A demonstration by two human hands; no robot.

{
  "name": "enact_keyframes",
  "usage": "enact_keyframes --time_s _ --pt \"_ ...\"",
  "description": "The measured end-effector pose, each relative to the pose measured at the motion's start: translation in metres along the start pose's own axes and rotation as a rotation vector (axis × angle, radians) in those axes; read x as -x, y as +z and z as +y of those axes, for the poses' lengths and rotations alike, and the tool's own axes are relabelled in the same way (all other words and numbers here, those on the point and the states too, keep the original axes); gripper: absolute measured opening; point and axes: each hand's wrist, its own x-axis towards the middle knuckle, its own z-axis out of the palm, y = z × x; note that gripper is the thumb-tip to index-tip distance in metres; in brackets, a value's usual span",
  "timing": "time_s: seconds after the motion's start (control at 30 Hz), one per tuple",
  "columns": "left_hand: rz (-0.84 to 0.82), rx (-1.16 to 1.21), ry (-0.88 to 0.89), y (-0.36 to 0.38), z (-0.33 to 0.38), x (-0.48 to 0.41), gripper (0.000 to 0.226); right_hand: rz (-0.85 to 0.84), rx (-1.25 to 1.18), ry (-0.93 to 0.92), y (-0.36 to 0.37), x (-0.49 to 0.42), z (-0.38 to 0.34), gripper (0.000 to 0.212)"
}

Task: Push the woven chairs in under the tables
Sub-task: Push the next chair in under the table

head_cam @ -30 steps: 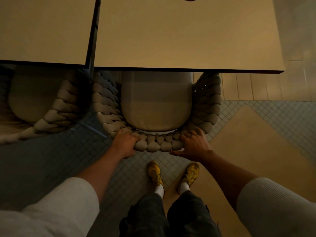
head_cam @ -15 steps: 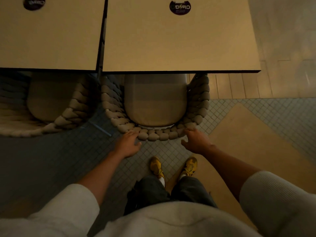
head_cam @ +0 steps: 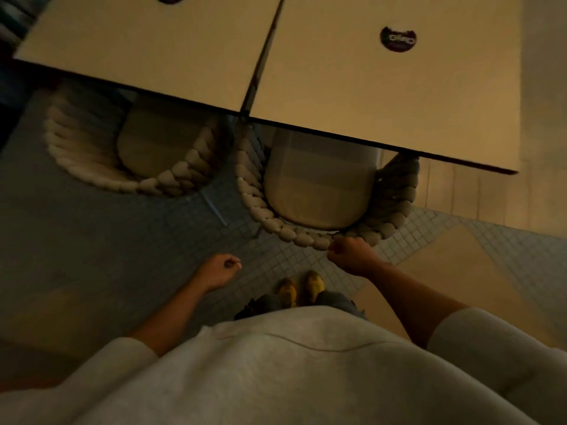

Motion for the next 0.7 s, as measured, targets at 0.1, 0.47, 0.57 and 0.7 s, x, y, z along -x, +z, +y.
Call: enact_keyframes --time_s 0.1,0.47,0.57,0.7 --pt "0.102 0.117 -0.068 -0.005 -0.013 0.021 0.020 -0.052 0.009 -0.043 -0.003 -0.020 -0.018 0.034" --pt "0.505 0.514 -0.252 0.002 -0.058 0.104 0.018 -0.176 0.237 -0.309 -0.012 -0.069 -0.124 0.037" --pt "0.582 0.615 -0.281 -0.004 -0.078 0.117 0.014 -0.182 0.241 -0.323 -0.003 -0.072 -0.165 0.040" --pt "0.656 0.669 -0.332 -0.034 -0.108 0.120 0.026 -0.178 0.233 -0.327 0.012 -0.100 -0.218 0.041"
